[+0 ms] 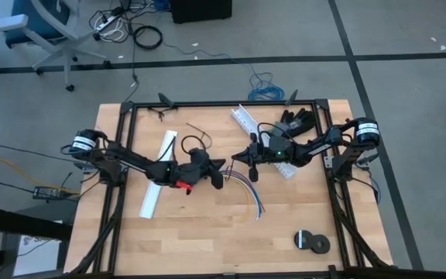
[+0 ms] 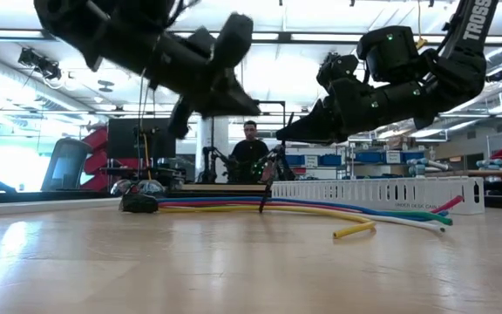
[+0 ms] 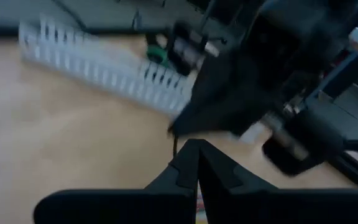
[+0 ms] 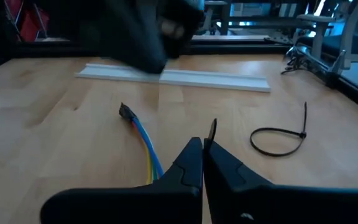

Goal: Ziptie cables
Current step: Wrap the cable wires with black zip tie

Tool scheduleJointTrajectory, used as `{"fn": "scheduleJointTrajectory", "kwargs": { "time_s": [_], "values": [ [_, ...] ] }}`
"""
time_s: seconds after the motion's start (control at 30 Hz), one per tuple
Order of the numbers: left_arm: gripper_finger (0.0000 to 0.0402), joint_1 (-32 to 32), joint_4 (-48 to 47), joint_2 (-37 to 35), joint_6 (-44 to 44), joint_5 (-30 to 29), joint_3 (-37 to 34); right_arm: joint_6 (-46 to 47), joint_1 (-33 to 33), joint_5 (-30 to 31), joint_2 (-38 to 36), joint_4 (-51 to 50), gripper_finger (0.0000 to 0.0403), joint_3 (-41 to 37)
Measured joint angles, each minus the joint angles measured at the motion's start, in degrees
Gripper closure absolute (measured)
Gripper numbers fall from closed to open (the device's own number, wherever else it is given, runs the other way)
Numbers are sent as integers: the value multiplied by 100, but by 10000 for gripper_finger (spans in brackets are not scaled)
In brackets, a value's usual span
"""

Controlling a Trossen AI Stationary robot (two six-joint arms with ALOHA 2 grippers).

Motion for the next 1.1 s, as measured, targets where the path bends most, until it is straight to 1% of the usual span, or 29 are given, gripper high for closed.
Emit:
{"fn": "scheduleJointTrajectory", "kwargs": {
  "time_s": [0.1, 0.23, 0.3, 0.37, 0.47, 0.53, 0.57, 0.63, 0.73, 0.8, 0.87, 0.93, 1.1],
  "values": [
    [386, -71, 391, 388, -232, 217, -7, -15, -42, -32, 0, 82, 403, 2],
    [392, -214, 1343, 1008, -139, 207, -3, 10, -93, -304, 0, 124, 403, 6],
    [396, -311, 1614, 1245, -122, 37, 64, 57, -98, -372, 3, 88, 403, 9],
    [397, -416, 1528, 1343, -70, -305, 231, 57, -100, -443, 61, 81, 403, 13],
    [399, -602, 802, 1354, 254, -990, 633, 56, -102, -551, 168, 123, 403, 14],
    [399, -690, 66, 1354, 462, -1411, 1031, 55, -104, -565, 208, 79, 403, 20],
    [399, -702, -341, 1351, 479, -1512, 1230, 55, -107, -565, 208, 72, 403, 20],
    [399, -689, -1377, 1350, 268, -1501, 1660, 47, -113, -546, 208, 116, 403, 42],
    [399, -633, -3054, 1351, -498, -1395, 2171, 24, -113, -611, 207, 38, 403, 232],
    [399, -624, -3780, 1351, -760, -1393, 2408, -43, -110, -632, 205, -299, 403, 416],
    [397, -625, -4064, 1351, -851, -1396, 2543, -106, -110, -638, 205, -589, 403, 535],
    [387, -629, -4110, 1351, -880, -1396, 2600, -139, -109, -642, 205, -644, 403, 607],
    [346, -595, -4115, 1351, -1134, -1326, 2631, -128, -108, -647, 205, -659, 403, 610]
  ]
}}
